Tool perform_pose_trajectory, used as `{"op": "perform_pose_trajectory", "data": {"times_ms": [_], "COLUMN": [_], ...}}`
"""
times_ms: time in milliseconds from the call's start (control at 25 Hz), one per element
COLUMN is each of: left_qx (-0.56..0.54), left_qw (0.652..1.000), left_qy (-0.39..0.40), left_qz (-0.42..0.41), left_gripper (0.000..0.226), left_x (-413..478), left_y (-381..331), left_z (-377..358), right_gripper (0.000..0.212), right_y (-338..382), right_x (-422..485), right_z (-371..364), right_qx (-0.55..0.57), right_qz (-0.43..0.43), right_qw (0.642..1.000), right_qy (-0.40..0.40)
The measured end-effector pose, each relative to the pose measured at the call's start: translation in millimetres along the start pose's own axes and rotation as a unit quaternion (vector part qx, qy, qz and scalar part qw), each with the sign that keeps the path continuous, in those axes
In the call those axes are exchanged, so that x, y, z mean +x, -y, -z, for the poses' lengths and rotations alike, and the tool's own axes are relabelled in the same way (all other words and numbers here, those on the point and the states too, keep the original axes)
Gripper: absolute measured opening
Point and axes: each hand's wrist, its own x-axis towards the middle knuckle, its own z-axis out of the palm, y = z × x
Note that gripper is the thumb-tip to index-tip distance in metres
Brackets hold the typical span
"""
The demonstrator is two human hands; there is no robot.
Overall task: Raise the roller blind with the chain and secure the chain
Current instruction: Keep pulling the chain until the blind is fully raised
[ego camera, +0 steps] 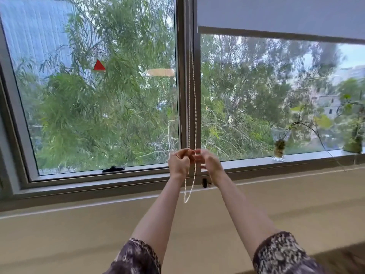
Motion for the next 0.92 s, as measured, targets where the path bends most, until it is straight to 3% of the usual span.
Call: {"op": "perform_pose_trajectory", "data": {"times_ms": [200,320,560,920], "left_qx": [0.004,0.031,0.039,-0.012], "left_qw": [1.0,0.999,0.997,0.995], "left_qy": [0.017,0.032,0.071,0.091], "left_qz": [-0.01,-0.019,-0.002,0.032], "left_gripper": [0.027,0.036,0.015,0.023], "left_x": [-5,-2,16,60], "left_y": [27,47,79,100], "left_z": [-1,-2,8,9], "right_gripper": [0.036,0.023,0.029,0.026], "right_y": [67,79,42,-32], "right_x": [41,52,54,76], "right_z": [-13,-25,-39,-30], "right_qx": [0.034,0.049,-0.001,-0.048], "right_qz": [0.093,0.117,0.137,0.108], "right_qw": [0.995,0.992,0.989,0.991], "right_qy": [-0.019,-0.02,-0.053,-0.07]}}
